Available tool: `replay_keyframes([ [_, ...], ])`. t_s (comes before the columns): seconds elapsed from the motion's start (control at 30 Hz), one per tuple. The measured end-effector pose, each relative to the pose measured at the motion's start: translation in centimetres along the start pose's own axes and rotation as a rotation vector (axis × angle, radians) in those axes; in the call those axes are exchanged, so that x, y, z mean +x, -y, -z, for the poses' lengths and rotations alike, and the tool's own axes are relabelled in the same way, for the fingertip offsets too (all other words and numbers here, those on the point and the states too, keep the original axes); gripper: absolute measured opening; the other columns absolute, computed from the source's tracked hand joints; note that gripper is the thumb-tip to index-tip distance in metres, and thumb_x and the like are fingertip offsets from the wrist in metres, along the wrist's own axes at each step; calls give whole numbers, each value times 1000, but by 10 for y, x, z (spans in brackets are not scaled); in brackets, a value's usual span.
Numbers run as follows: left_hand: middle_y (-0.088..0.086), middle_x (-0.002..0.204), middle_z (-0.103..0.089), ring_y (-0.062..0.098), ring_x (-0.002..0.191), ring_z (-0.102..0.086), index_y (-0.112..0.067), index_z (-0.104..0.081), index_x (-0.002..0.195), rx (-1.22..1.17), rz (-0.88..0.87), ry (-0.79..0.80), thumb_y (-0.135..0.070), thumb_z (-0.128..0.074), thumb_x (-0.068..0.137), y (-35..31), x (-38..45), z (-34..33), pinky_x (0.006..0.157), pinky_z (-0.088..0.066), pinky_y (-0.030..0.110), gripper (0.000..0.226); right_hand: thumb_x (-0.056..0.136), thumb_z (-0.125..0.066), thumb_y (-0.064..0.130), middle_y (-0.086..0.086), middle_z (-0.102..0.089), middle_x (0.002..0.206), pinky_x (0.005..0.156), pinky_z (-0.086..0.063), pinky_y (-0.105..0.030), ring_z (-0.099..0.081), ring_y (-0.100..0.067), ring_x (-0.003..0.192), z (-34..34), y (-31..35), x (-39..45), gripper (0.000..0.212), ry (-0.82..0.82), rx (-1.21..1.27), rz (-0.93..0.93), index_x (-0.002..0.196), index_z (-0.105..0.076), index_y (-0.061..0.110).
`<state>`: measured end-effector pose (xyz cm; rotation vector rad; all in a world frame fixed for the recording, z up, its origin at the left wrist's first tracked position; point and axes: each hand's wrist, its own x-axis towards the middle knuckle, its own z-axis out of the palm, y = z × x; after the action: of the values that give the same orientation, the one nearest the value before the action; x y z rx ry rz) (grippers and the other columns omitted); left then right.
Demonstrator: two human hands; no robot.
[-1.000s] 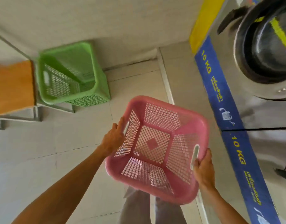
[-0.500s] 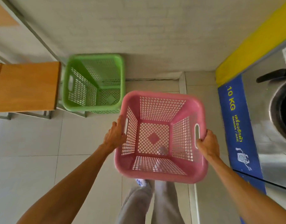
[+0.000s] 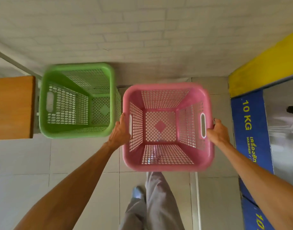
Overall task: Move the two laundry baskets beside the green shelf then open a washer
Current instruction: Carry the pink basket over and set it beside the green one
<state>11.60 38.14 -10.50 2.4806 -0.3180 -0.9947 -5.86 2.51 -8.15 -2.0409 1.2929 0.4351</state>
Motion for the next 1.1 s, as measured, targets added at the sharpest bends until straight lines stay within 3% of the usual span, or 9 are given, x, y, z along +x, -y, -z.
replay_keyframes([
  [0.1,25,136,-46,41,123,-46,-13,-2,155,-3,-4,4,5,-72,74,-9,45,0,92,-52,51,108,86,-64,2,-15,-69,104,56,-55,-30,-68,-28,71,0,14,47,42,77,-31,4,126,-51,7],
  [0.27,27,137,-46,45,120,-48,-18,3,155,11,28,11,7,-64,78,-16,102,4,84,-50,48,105,89,-66,3,-17,-67,111,51,-50,-25,-63,-22,67,-7,41,101,48,104,-84,35,133,-46,6],
  [0.37,27,135,-48,45,122,-48,-18,4,155,15,44,21,2,-63,82,-15,123,6,88,-49,58,101,91,-65,7,-18,-67,113,54,-50,-25,-61,-25,72,-12,54,119,48,92,-97,51,134,-44,6],
  [0.53,25,141,-44,42,123,-49,-20,3,155,-21,33,37,-2,-61,85,-13,144,13,95,-49,59,97,88,-67,2,-20,-67,112,48,-42,-19,-58,-23,69,-16,71,146,48,69,-144,71,132,-46,3],
  [0.63,24,142,-45,40,120,-54,-16,7,156,-14,-3,72,-2,-63,84,-11,150,17,94,-52,59,101,87,-66,-2,-21,-66,110,51,-49,-25,-60,-26,69,-16,78,155,47,58,-183,27,130,-46,2],
  [0.73,24,144,-45,44,128,-47,-4,1,156,-18,-45,50,-3,-57,87,-10,146,17,103,-44,61,90,85,-65,-5,-23,-65,107,46,-45,-24,-59,-25,62,-18,83,153,49,55,-228,3,129,-44,0],
  [0.83,20,145,-43,40,130,-46,-7,-10,155,-33,-21,43,-21,-59,91,-11,139,29,104,-45,60,81,84,-67,-2,-24,-63,108,45,-50,-30,-62,-30,63,-23,97,139,52,-33,-273,-6,130,-43,0],
  [0.93,25,154,-30,43,136,-42,-9,-6,157,-1,34,13,-20,-62,91,-3,129,57,107,-43,57,88,84,-67,4,-27,-61,112,65,-61,-48,-67,-43,84,-35,127,115,53,-106,-300,39,132,-43,-2],
  [1.1,25,143,-41,40,121,-54,-6,-13,156,29,11,-75,-15,-63,90,39,107,124,98,-51,52,83,84,-70,9,-26,-58,123,86,-58,-47,-64,-41,104,-80,195,71,53,-73,-261,158,130,-46,-2],
])
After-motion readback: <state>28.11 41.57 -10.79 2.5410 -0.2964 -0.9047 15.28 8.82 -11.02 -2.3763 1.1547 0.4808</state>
